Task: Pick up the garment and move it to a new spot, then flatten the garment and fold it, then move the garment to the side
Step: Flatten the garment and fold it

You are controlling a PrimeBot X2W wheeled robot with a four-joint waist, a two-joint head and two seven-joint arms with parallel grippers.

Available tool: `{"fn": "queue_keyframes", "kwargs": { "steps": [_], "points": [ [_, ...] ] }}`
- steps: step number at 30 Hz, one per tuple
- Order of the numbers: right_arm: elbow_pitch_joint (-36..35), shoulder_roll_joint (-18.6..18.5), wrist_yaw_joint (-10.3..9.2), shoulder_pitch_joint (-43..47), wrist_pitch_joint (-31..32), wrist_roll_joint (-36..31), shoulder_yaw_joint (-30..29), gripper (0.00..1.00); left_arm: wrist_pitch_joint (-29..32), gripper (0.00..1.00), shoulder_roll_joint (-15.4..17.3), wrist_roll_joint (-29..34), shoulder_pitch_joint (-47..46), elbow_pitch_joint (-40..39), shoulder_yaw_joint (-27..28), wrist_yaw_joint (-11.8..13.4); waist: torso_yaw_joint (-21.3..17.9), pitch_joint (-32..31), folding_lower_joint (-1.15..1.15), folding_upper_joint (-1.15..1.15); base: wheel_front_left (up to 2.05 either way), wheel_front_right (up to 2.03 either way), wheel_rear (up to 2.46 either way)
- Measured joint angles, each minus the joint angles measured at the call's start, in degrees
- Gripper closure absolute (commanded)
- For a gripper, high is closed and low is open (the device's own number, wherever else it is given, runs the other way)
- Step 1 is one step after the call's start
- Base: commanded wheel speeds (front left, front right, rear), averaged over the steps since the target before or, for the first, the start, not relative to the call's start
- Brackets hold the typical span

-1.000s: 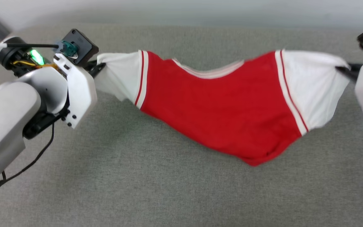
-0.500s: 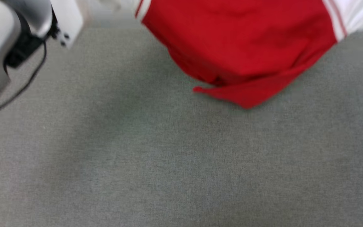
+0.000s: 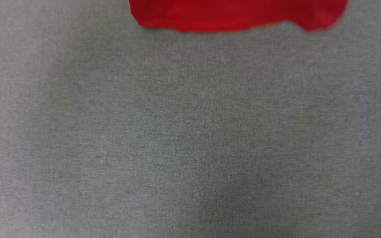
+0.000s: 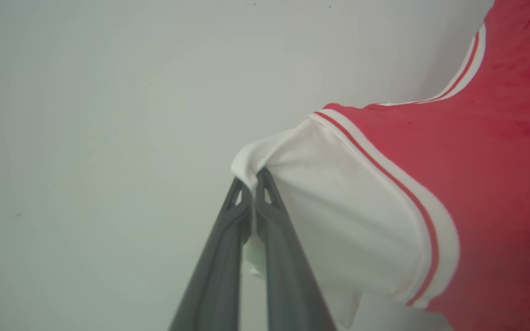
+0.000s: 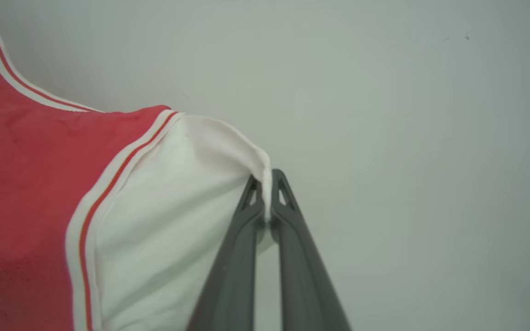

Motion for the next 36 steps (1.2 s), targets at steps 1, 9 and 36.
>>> {"fn": "queue_keyframes", "kwargs": {
  "steps": [1,9,36],
  "points": [
    [1.0,0.8,0.0,-1.4,-0.7,-0.5,-0.2,1.0,-0.6,1.0,-0.6,0.1,-1.1,1.1,0.4,0.0,0.0,0.8,0.0,0.0,0.0,0.0,0.0],
    [8.3,4.9,0.0,-11.6,-5.7,-5.8,-1.4,1.0,-4.4,1.0,-3.2,1.2,-10.0,9.1,1.9,-1.4,0.9,4.3,0.0,0.0,0.0,0.0,0.0],
    [21.6,12.4,0.0,9.2,-22.8,1.8,7.8,1.0,-16.0,1.0,-7.5,-7.5,14.9,19.0,-1.7,-5.1,-0.9,3.5,0.0,0.0,0.0,0.0,0.0]
  ]
}}
